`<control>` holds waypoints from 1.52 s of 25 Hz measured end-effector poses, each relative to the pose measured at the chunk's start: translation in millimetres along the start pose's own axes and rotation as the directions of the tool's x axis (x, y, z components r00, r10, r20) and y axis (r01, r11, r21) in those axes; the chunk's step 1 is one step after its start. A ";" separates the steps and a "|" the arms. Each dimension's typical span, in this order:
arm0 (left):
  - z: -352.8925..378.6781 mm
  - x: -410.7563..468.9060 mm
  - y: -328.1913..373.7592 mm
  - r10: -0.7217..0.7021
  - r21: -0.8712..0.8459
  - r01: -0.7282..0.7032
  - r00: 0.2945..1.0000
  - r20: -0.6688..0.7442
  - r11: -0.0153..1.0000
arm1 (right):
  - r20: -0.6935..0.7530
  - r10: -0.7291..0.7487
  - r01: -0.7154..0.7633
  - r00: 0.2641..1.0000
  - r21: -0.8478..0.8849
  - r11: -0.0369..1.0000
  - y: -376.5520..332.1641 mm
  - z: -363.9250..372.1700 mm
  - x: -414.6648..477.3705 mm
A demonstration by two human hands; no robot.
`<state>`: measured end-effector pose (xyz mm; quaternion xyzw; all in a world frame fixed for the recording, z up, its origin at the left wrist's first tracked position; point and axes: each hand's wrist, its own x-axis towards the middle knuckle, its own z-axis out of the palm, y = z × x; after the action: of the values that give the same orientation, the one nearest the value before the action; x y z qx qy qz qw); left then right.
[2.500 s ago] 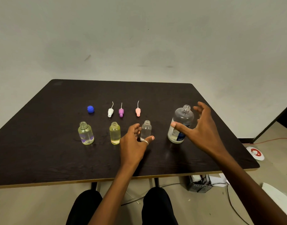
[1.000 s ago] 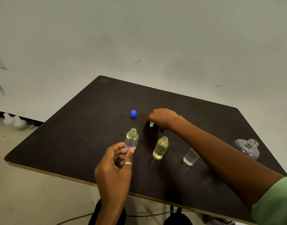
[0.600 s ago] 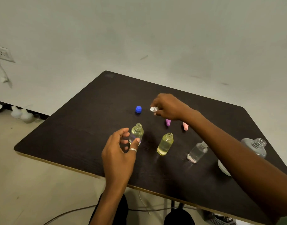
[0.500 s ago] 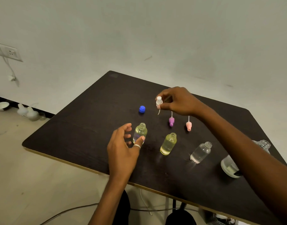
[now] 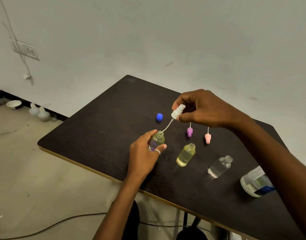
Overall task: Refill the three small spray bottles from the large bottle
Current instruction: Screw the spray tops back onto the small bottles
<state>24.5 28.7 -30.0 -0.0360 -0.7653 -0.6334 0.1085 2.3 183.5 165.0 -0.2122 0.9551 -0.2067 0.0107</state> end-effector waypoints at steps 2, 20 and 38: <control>0.8 -0.1 -3.6 0.008 -0.005 -0.008 1.000 -0.007 1.000 | 0.012 -0.019 0.020 1.000 -0.053 0.998 -3.8 0.5 1.4; -0.7 -3.1 -8.3 0.057 -0.009 -0.057 0.998 0.008 0.998 | 0.234 -0.111 0.190 0.966 -0.347 0.919 -4.6 58.6 27.7; -1.6 -3.0 -6.3 0.072 0.016 -0.072 0.997 0.002 0.997 | 0.191 -0.069 0.150 0.979 -0.450 0.880 -4.2 63.0 26.9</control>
<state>26.3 26.2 -36.4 -0.0630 -0.7687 -0.6229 0.1312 -13.6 144.4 110.9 -0.2794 0.9587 0.0453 0.0293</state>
